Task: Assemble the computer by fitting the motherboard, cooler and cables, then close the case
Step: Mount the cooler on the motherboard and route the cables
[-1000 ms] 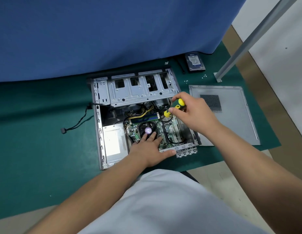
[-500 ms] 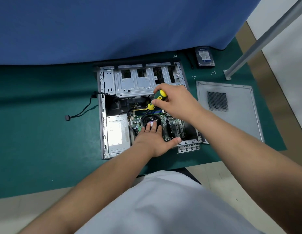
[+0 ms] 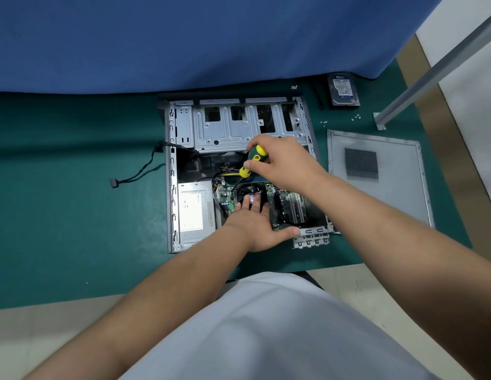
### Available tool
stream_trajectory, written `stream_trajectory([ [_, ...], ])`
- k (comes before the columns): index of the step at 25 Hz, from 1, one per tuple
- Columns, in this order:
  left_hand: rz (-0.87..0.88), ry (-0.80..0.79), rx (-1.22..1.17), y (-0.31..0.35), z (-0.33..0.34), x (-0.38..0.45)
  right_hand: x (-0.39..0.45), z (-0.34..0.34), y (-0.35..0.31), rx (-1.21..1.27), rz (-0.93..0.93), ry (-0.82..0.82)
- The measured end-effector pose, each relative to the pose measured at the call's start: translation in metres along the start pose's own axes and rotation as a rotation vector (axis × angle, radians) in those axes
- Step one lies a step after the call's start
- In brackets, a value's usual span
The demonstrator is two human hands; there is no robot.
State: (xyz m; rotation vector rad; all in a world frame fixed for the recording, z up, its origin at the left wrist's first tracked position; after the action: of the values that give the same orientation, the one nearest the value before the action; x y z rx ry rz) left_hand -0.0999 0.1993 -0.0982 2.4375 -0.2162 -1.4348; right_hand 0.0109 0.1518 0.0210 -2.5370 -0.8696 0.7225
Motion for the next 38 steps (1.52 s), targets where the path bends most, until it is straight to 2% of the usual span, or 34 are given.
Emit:
stream_trajectory([
  [9,0.021,-0.007,-0.001,-0.001,-0.002,0.001,0.001,0.003,-0.009,-0.108,-0.067,-0.058],
  [16,0.022,0.068,-0.081,-0.003,-0.001,-0.004,0.015,-0.002,-0.028,-0.304,-0.075,-0.136],
  [21,0.017,0.110,-0.129,-0.005,-0.002,-0.005,0.018,-0.006,-0.030,-0.297,-0.056,-0.184],
  [26,0.014,0.025,-0.155,-0.007,-0.003,-0.003,0.020,-0.006,-0.029,-0.269,-0.053,-0.215],
  [29,0.011,-0.029,-0.162,-0.009,-0.004,-0.002,0.018,-0.009,-0.035,-0.284,-0.122,-0.272],
  [34,0.026,-0.096,-0.180,-0.011,-0.005,0.000,0.021,-0.015,-0.042,-0.410,-0.170,-0.352],
  [38,0.042,-0.099,-0.204,-0.013,-0.006,0.002,0.024,-0.013,-0.044,-0.447,-0.059,-0.248],
])
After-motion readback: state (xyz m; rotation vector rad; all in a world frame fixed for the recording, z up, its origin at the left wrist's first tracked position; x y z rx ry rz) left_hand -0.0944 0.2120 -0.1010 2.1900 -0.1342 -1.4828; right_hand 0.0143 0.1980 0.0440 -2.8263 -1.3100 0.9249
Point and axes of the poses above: each hand's wrist, its own x-axis towards the middle knuckle, its own z-axis out of the palm, y = z × x, the point moved 5 cm from there along x, towards the middle knuckle, and after that the axes turned 15 degrees about -y, right-handed, at the moved point
